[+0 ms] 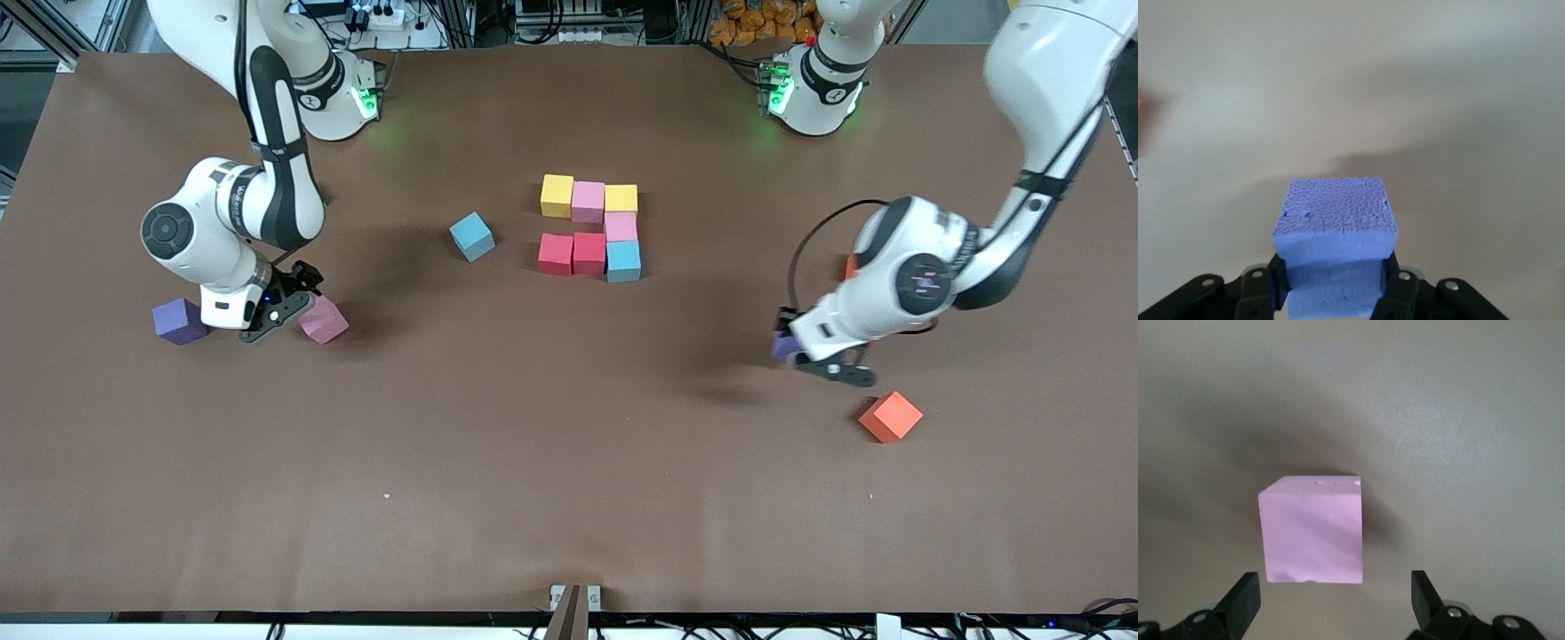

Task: Form number 2 with 11 blocks
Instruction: 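Carry the blue cube to the row while the right gripper grasps lavender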

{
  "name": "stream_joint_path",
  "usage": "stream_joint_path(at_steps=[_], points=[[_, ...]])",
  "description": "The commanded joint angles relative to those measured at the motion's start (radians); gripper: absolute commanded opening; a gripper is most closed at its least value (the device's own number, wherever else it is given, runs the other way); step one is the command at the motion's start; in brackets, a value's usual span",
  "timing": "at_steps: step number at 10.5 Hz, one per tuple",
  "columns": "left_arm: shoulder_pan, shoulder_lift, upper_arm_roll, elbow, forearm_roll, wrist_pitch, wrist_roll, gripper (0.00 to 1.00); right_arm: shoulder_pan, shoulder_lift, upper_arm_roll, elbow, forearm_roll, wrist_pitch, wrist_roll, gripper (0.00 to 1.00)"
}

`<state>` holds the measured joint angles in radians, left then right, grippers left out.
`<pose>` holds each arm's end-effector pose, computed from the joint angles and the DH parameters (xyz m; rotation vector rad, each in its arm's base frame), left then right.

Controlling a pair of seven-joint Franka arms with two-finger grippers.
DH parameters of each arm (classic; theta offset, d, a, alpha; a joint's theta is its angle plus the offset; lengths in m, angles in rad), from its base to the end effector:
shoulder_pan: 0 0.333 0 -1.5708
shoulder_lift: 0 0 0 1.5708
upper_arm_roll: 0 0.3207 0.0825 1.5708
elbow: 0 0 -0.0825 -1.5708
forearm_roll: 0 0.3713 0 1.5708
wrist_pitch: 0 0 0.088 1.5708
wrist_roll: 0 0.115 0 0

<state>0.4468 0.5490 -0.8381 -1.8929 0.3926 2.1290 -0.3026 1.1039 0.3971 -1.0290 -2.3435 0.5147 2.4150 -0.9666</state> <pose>0.5769 -0.1827 0.2903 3.0637 -0.4110 -0.1854 0.4941 0.0291 0.2431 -2.9629 -1.0047 0.1072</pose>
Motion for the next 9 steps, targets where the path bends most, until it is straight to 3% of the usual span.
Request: stream_joint_path(at_steps=[1,3,5,7,9], points=[[-0.181,0.113,0.017,0.202,-0.015,-0.101,-0.14,0.33,0.016,0.011,0.032,-0.017,0.073,0.057,-0.009,1.0],[-0.346,0.158,0.071,0.297,-0.084,-0.109,-0.199,0.32,0.008,0.025,0.04,-0.017,0.079,0.068,-0.007,1.0],[-0.617,0.205,0.263,0.479,-0.217,-0.191,-0.228,0.31,-0.033,0.035,0.091,-0.017,0.113,0.085,-0.012,1.0],[-0.858,0.219,0.49,0.578,-0.369,-0.212,-0.259,0.31,-0.084,0.054,0.15,-0.011,0.114,0.133,-0.014,1.0],[-0.992,0.255,0.605,0.636,-0.449,-0.208,-0.262,0.31,-0.146,0.06,0.208,-0.003,0.114,0.153,-0.021,1.0]])
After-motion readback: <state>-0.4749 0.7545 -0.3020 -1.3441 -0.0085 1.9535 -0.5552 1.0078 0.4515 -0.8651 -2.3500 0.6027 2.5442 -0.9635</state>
